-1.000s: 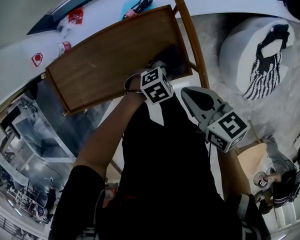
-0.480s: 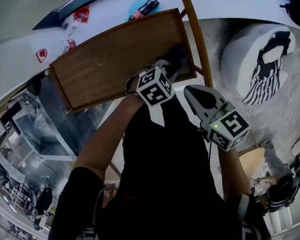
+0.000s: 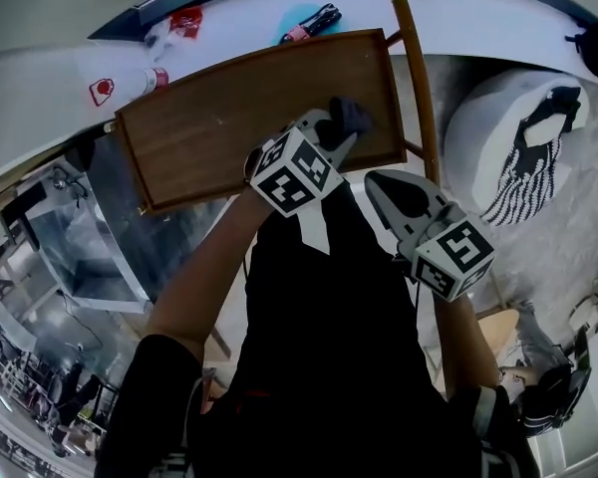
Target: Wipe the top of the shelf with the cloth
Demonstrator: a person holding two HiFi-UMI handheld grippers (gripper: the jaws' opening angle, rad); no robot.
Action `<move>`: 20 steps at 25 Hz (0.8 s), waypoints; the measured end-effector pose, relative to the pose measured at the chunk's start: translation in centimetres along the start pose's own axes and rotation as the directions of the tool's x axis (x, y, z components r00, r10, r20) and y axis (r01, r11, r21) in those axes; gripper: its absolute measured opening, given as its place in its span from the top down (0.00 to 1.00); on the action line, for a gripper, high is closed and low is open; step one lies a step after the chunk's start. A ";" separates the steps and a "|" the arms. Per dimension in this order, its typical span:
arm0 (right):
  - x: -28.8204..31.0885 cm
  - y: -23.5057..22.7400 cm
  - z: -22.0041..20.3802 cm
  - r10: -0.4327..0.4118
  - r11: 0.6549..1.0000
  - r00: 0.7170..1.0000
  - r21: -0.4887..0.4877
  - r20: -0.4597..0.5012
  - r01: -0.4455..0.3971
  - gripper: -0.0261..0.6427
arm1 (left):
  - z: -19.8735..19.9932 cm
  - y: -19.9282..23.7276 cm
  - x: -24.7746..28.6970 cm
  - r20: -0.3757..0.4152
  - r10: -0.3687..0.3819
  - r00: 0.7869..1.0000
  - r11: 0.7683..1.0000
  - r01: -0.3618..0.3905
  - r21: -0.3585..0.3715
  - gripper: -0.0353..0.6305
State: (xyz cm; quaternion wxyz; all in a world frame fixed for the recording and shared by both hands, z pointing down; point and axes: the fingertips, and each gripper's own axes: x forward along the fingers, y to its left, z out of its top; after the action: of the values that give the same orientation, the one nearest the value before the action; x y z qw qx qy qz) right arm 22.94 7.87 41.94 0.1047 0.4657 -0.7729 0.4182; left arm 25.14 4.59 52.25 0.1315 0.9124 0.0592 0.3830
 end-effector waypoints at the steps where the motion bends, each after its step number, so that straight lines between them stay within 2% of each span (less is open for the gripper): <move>1: 0.2 0.3 0.2 0.003 1.000 1.000 -0.007 -0.001 -0.003 0.95 | 0.3 0.4 -0.8 0.021 0.013 1.000 1.000 -0.012 -0.005 0.89; 9: 1.5 2.8 2.4 0.023 0.997 1.000 -0.071 0.005 -0.023 0.95 | 1.5 2.8 -8.0 0.150 0.113 0.982 0.993 -0.107 -0.051 0.89; 13: 2.0 3.9 4.1 0.024 0.994 0.999 -0.104 0.028 -0.021 0.95 | 2.5 3.7 -12.5 0.216 0.166 0.962 0.986 -0.160 -0.043 0.89; 20: 3.4 7.4 6.8 0.060 0.984 0.997 -0.169 0.047 -0.051 0.95 | 2.3 4.7 -20.3 0.291 0.261 0.921 0.965 -0.245 -0.091 0.89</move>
State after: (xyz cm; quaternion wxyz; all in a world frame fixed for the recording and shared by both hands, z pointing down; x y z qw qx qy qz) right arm 16.67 2.33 35.47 0.1117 0.4444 -0.8204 0.3420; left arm 12.62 -4.57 38.15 0.1124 0.9562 -0.0898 0.2551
